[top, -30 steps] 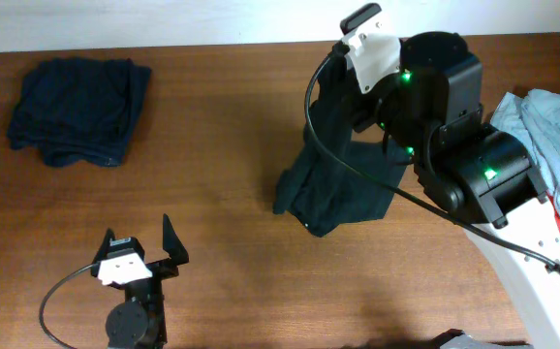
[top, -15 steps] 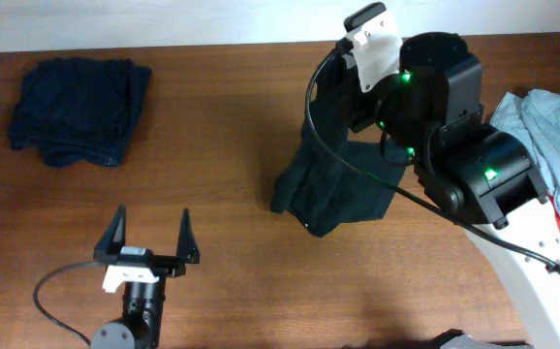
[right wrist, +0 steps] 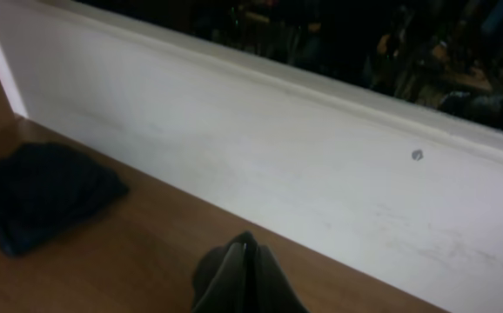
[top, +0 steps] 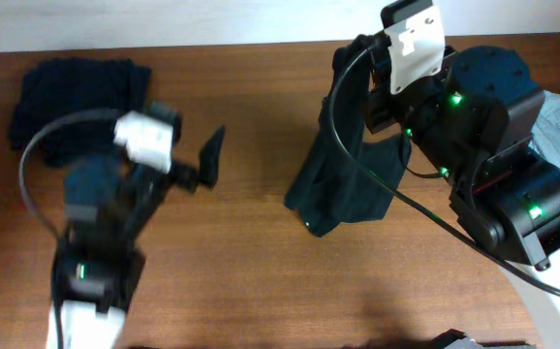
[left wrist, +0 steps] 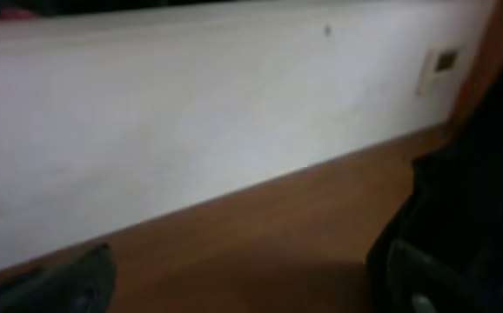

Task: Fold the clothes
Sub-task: 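Reach the left gripper to the hanging shirt and grasp its edge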

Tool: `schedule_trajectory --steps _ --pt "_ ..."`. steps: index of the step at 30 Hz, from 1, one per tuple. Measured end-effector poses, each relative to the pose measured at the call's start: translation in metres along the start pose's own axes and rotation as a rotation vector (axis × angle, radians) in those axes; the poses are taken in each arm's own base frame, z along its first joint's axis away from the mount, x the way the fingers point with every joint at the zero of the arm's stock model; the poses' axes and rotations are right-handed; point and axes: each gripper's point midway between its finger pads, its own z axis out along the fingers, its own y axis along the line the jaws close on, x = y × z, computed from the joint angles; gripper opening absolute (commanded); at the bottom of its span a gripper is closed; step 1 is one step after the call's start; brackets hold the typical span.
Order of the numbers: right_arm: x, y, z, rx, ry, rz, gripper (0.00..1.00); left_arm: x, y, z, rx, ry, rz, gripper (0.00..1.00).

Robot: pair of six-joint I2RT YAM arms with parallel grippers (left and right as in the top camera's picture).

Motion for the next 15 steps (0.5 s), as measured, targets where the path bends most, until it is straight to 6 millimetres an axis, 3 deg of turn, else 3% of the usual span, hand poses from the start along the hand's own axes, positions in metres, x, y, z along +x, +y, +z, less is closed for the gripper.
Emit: schedule_trajectory --steps 5,13,15 --pt "-0.003 0.001 0.0 -0.007 -0.012 0.005 0.04 0.019 0.001 0.039 0.06 0.101 -0.03 0.99" --pt "-0.01 0.003 0.0 -0.017 -0.04 0.007 0.04 0.079 0.006 0.08 0.08 0.256 -0.142 0.99" --pt "-0.012 0.002 0.0 -0.016 -0.051 0.007 0.04 0.094 0.006 0.088 0.086 0.292 -0.166 0.93"
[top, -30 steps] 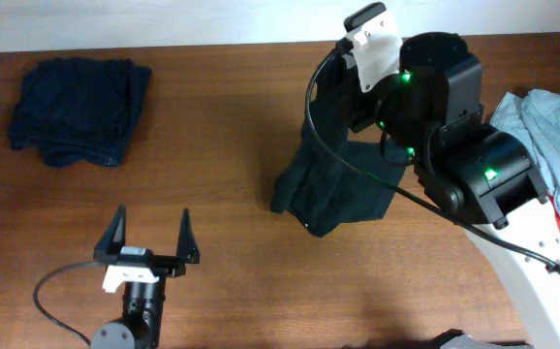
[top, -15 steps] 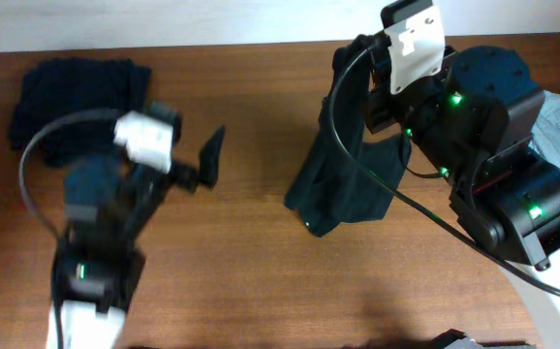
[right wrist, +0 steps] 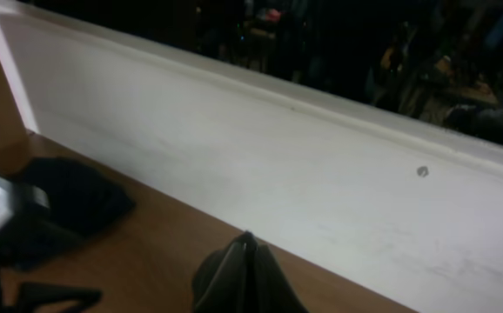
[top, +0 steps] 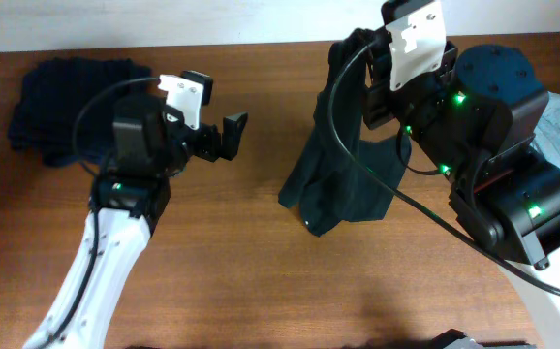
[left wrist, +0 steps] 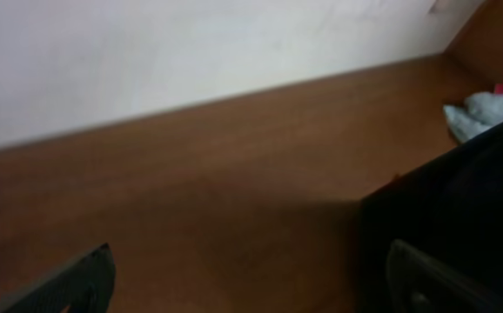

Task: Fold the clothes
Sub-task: 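Reach the left gripper to the hanging shirt and grasp its edge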

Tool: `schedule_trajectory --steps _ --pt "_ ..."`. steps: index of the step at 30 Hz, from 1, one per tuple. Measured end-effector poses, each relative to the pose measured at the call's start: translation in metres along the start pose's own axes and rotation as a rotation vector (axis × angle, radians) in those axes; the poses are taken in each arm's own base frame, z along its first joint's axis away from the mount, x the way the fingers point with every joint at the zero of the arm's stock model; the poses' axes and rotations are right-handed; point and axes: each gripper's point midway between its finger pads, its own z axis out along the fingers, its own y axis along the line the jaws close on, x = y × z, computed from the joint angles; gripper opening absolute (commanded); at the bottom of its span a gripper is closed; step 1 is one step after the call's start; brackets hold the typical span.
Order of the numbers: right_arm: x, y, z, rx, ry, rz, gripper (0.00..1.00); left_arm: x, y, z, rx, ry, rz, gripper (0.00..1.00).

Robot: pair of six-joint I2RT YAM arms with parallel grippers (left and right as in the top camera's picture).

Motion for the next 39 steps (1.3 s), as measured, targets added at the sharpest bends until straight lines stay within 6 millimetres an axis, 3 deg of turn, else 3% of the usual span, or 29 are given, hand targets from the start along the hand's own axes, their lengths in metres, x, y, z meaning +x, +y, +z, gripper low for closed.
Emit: schedule_trajectory --steps 3,6,17,24,33,37,39 --pt "-0.001 0.0 0.0 0.0 -0.003 0.0 0.04 0.02 -0.005 0.019 0.077 0.057 -0.037 0.79" --pt "-0.001 0.0 0.0 0.0 -0.003 0.001 0.04 0.033 -0.019 0.025 0.196 0.097 -0.072 0.78" --pt "-0.001 0.0 0.001 0.001 -0.003 0.001 0.04 0.059 -0.049 0.01 0.404 0.199 -0.085 0.77" --pt "-0.001 0.0 0.001 0.001 -0.006 0.0 0.04 0.057 -0.069 0.001 0.527 0.184 -0.049 0.79" --pt "-0.001 0.0 0.001 0.001 -0.006 0.001 0.04 0.065 -0.122 0.001 0.692 0.205 0.009 0.78" --pt "-0.001 0.0 0.001 0.001 -0.006 0.001 0.04 0.074 -0.13 0.009 0.705 0.225 0.021 0.6" --pt "-0.001 0.0 0.001 0.001 -0.007 0.001 0.04 0.076 -0.126 0.014 0.674 0.23 0.027 0.59"
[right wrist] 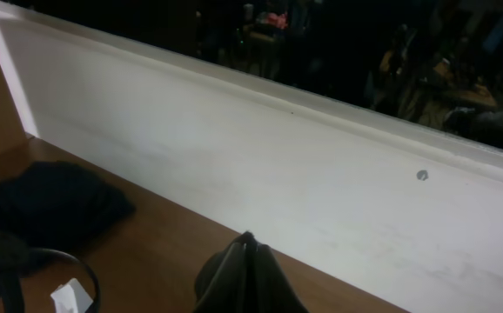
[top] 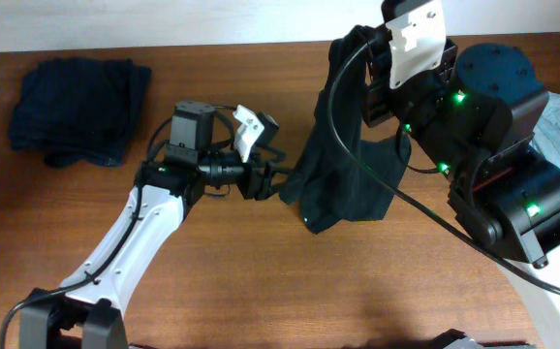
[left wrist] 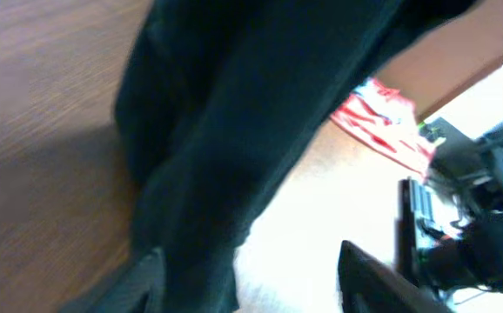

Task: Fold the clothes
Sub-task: 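Reach the left gripper to the hanging shirt and grasp its edge, then hold the shirt with both grippers and stretch it apart in the air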

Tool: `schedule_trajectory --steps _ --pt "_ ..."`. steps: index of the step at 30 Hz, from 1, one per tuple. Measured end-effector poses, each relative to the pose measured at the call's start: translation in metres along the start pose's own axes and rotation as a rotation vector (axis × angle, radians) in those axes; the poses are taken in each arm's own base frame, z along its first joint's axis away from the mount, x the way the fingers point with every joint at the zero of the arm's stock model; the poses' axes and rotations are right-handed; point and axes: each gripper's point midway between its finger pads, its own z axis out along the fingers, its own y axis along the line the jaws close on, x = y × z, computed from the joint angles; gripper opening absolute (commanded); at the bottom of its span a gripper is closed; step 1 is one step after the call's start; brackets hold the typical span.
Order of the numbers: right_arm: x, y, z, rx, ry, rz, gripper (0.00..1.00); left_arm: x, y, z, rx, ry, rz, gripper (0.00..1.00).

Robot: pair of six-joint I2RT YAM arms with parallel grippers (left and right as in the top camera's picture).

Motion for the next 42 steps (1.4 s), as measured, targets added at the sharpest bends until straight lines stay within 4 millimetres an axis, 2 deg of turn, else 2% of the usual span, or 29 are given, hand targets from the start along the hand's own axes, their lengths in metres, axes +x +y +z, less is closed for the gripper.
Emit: schedule_trajectory --steps 4,11,17,20,22,23,29,33,35,39,42 --pt "0.0 0.0 0.0 0.0 0.0 0.002 0.04 0.004 0.009 0.004 -0.038 0.012 -0.002 0.6" --pt "0.0 0.0 0.0 0.0 0.0 0.003 0.04 0.018 0.016 0.029 -0.026 0.05 -0.004 0.58" --pt "0.0 0.0 0.0 0.0 0.0 0.003 0.04 0.024 0.022 0.036 -0.028 0.062 -0.014 0.29" --pt "0.0 0.0 0.0 0.0 0.0 0.003 0.04 0.019 0.023 0.037 -0.034 0.046 0.007 0.16" --pt "0.0 0.0 0.0 0.0 0.0 0.004 0.04 0.014 0.024 0.037 -0.037 0.031 0.024 0.03" --pt "0.0 0.0 0.0 0.0 0.0 0.003 0.04 0.011 0.024 0.037 -0.04 0.02 0.036 0.0" --pt "0.002 0.003 0.0 -0.015 0.006 0.003 0.04 -0.006 0.033 0.035 -0.087 -0.036 0.106 0.01" --pt "0.016 0.009 -0.001 -0.046 0.062 0.0 0.04 -0.025 0.057 0.021 -0.191 -0.072 0.12 0.0" --pt "0.026 0.011 -0.003 -0.059 0.105 -0.002 0.04 -0.044 0.072 0.006 -0.249 -0.11 0.129 0.0" --pt "0.044 0.014 -0.012 -0.074 0.184 -0.009 0.04 -0.094 0.096 -0.038 -0.356 -0.215 0.161 0.0" --pt "0.055 0.014 -0.026 -0.082 0.232 -0.026 0.04 -0.124 0.108 -0.07 -0.421 -0.277 0.183 0.0"
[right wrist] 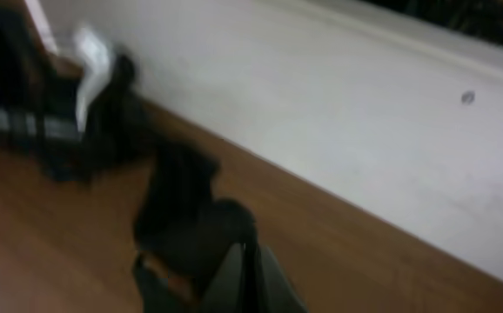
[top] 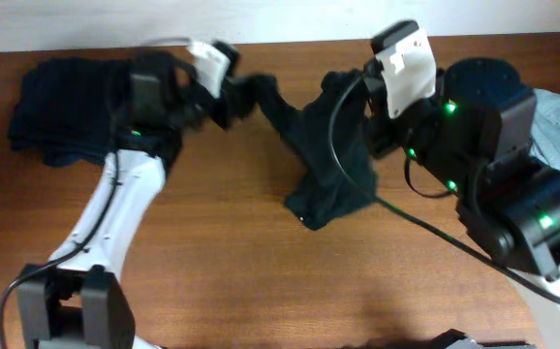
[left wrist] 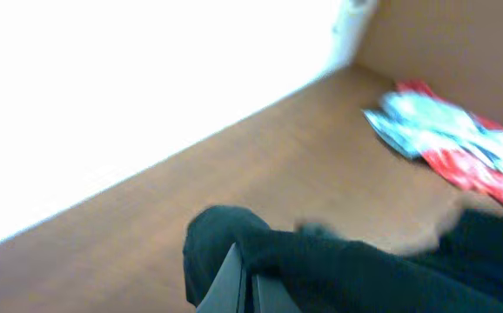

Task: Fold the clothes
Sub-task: 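Hold the shirt with both grippers and stretch it apart in the air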

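Note:
A dark green garment (top: 324,165) hangs stretched between both grippers above the wooden table (top: 222,252), its lower part sagging onto the wood. My left gripper (top: 239,95) is shut on one corner at the back of the table; in the left wrist view its fingers (left wrist: 234,283) pinch dark cloth (left wrist: 321,261). My right gripper (top: 350,85) is shut on the other upper part; in the right wrist view its fingers (right wrist: 234,269) pinch dark cloth (right wrist: 191,217).
A folded dark pile (top: 62,107) lies at the back left corner. Light-blue and red clothes lie at the right edge, also seen as a heap (left wrist: 452,139) in the left wrist view. A white wall (right wrist: 338,130) runs behind the table.
My left gripper was open at the garment's lower left edge near mid-table. Now it is shut on a corner, farther back and left. The right gripper sits lower, and the garment spreads between the two.
The right gripper held the garment hanging while my left arm stood open at the front left. The left gripper then stood open farther back, then at the garment's hanging edge. Now it grips a corner and the cloth is spread between both grippers.

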Tool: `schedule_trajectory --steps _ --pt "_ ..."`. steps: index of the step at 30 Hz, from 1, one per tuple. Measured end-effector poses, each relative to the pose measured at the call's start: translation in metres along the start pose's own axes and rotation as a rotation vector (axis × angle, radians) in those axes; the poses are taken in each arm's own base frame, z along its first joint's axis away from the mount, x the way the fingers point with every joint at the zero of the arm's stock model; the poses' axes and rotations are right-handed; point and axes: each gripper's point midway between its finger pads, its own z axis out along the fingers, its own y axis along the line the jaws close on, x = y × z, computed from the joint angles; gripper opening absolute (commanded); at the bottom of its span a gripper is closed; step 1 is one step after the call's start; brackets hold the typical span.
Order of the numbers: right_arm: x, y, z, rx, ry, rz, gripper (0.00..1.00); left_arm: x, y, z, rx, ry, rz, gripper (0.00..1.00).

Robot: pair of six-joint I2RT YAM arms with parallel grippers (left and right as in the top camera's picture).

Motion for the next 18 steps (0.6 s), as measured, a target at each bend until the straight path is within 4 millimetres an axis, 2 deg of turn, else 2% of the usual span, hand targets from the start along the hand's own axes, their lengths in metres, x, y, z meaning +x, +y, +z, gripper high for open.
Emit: schedule_trajectory --steps 3,7,10,14,18 --pt "0.012 0.001 -0.013 -0.004 0.042 -0.023 0.04 -0.017 0.018 -0.012 -0.045 -0.027 0.008 0.0" --pt "0.029 -0.004 -0.027 0.03 0.103 -0.044 0.04 -0.024 0.036 -0.023 -0.096 -0.041 0.004 0.0" --pt "0.03 -0.013 -0.032 0.083 0.112 -0.057 0.04 -0.032 0.045 -0.03 -0.125 -0.053 0.009 0.0" --pt "0.029 -0.02 -0.033 0.12 0.11 -0.093 0.04 -0.052 0.045 -0.04 -0.147 -0.09 0.038 0.0" --pt "0.024 -0.025 -0.033 0.148 0.095 -0.125 0.04 -0.083 0.032 -0.059 -0.159 -0.147 0.086 0.0"
